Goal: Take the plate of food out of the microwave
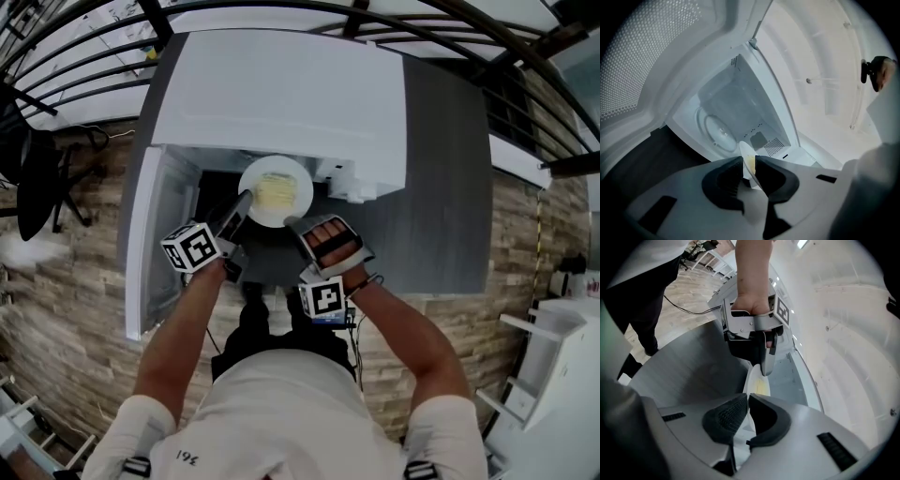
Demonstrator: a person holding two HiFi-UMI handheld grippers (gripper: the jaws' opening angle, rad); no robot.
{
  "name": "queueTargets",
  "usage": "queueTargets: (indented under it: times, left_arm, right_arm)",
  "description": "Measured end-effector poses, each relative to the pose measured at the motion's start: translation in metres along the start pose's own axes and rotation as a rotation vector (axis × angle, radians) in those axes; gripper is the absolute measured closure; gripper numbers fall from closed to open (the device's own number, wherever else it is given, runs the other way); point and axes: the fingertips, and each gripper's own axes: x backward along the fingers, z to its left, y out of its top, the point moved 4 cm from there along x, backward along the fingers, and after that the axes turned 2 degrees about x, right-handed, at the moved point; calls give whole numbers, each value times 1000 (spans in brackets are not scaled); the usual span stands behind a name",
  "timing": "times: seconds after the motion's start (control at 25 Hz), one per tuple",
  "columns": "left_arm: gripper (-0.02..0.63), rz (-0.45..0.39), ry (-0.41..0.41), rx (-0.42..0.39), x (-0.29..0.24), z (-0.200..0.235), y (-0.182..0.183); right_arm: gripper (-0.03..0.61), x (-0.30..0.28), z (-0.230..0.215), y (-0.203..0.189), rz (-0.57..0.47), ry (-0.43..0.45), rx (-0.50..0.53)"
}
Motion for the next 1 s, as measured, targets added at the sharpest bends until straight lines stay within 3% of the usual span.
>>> queueTargets:
  times: [0.52, 1.0]
  left_arm:
    - [532, -18, -9, -11, 34, -59, -7]
    - [532, -31, -37, -24, 55, -115, 7]
  right_arm:
    - [563, 64, -25, 17, -14, -37, 2]
    - [563, 109, -62, 26, -23, -123, 74]
